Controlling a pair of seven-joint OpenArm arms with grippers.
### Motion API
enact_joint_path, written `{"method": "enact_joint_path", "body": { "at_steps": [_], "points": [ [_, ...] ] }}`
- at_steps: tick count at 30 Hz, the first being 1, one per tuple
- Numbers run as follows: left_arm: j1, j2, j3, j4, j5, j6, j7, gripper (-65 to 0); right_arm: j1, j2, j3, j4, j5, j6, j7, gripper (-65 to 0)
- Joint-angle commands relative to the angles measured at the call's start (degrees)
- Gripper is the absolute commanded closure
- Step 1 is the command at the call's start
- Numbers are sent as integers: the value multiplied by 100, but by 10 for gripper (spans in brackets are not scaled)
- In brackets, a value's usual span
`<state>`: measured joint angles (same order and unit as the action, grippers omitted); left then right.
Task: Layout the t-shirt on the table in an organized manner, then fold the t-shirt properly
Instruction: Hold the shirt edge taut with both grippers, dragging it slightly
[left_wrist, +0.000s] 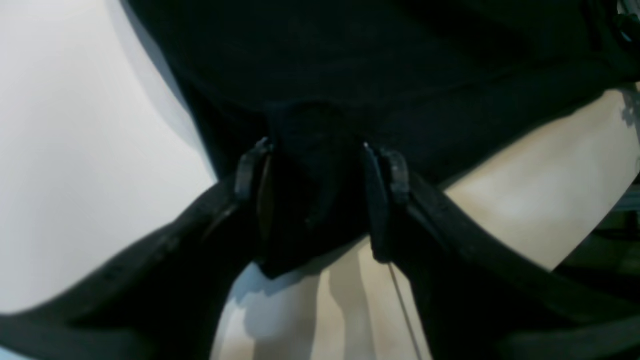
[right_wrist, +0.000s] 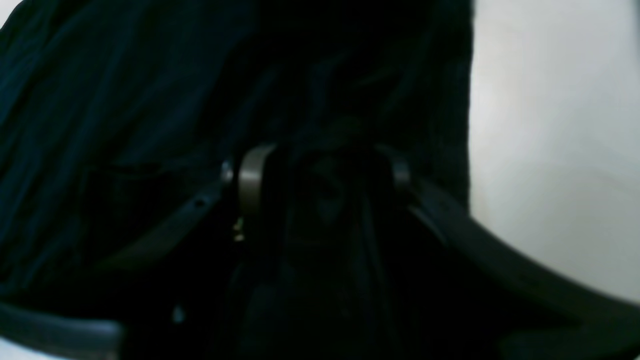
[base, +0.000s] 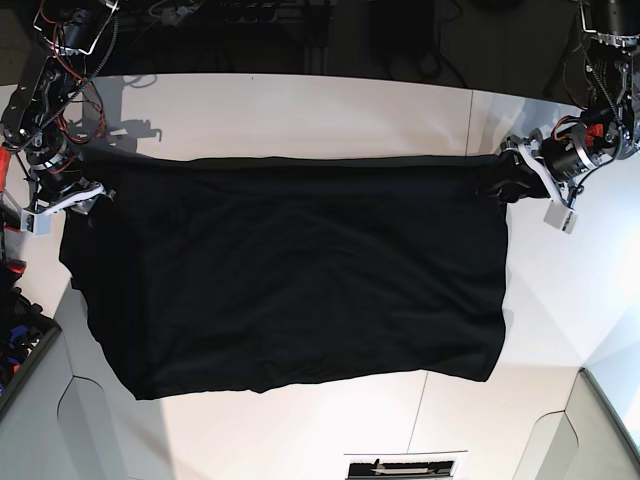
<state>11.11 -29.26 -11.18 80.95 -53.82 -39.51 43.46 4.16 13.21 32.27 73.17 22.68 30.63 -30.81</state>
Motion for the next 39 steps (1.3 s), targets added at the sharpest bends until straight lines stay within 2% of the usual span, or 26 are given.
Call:
{"method": "enact_joint_path", "body": {
  "at_steps": [1, 3, 5, 8, 13, 21, 29, 39],
  "points": [
    [-42, -57, -39, 83, -125, -49, -101, -301, 72, 90, -31, 81, 63, 63, 61, -279],
    [-31, -20, -39, 83, -125, -49, -103, -279, 72, 90, -70, 81, 63, 61, 61, -277],
    [-31, -9, -39, 83, -125, -49, -118, -205, 70, 92, -68, 81, 63, 63, 61, -249],
    [-33, -13, -39, 83, -125, -49, -155, -111, 72, 94, -68, 81, 66, 66, 61, -168],
    [-33, -28, -42, 85, -127, -49, -168, -38, 74, 94, -68, 92, 70, 66, 61, -3],
    [-31, -155, -55, 424, -426, -49, -114, -39, 70, 94, 267, 380, 94, 70, -39, 0],
    [-31, -157, -55, 1137, -426, -49, 57, -39, 66, 101, 857, 1423, 787, 98, -951, 0],
    [26, -153, -52, 1204, -428, -49, 254, -39, -345, 118, 863, 1650, 1001, 111, -973, 0]
  ]
}}
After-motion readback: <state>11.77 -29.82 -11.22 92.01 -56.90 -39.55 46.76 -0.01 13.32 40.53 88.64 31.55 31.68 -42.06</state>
